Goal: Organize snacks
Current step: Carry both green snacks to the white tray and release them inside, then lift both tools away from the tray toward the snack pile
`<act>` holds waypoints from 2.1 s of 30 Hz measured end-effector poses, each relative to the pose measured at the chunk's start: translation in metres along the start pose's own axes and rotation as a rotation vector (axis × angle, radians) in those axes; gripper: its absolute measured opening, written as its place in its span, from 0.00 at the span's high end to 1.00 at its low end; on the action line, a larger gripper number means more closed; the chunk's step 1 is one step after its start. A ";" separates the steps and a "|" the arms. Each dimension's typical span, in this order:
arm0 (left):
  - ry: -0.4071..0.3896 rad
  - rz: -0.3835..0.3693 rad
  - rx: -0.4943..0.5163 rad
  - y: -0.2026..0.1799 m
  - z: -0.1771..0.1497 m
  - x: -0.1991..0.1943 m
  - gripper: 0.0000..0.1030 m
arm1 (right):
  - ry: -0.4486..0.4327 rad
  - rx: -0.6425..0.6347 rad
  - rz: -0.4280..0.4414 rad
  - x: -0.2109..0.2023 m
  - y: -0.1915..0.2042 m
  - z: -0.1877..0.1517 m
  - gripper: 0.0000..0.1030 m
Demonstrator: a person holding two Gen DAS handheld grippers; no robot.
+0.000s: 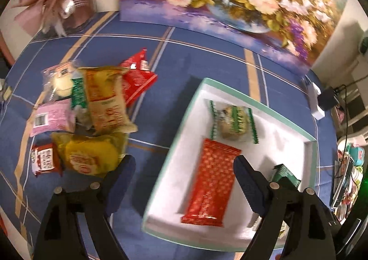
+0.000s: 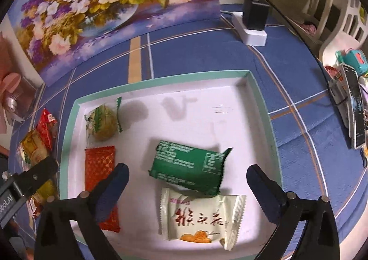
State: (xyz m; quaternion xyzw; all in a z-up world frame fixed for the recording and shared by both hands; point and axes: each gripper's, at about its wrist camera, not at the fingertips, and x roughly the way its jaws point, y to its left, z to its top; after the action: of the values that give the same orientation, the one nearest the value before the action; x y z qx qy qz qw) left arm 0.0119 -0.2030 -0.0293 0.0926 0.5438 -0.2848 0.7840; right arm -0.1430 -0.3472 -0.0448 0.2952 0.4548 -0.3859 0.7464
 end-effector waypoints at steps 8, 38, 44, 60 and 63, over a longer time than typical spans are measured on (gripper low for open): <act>-0.095 -0.015 -0.001 0.018 0.000 -0.025 0.00 | -0.019 0.013 0.041 -0.006 0.004 -0.003 0.00; -0.122 0.188 -0.213 0.138 0.020 -0.069 0.00 | -0.067 0.036 0.153 -0.034 0.044 -0.009 0.01; -0.131 0.202 -0.312 0.189 0.022 -0.080 0.00 | -0.096 -0.025 0.156 -0.044 0.079 -0.011 0.03; -0.051 0.161 -0.484 0.259 0.014 -0.060 0.00 | -0.038 -0.214 0.221 -0.030 0.188 -0.043 0.08; 0.001 0.134 -0.489 0.258 0.012 -0.041 0.00 | -0.024 -0.243 0.227 -0.024 0.204 -0.049 0.08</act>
State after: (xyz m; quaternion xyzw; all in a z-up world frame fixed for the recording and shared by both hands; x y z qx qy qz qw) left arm 0.1528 0.0177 -0.0297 -0.0637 0.5897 -0.0919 0.7999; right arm 0.0002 -0.1930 -0.0250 0.2475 0.4529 -0.2446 0.8209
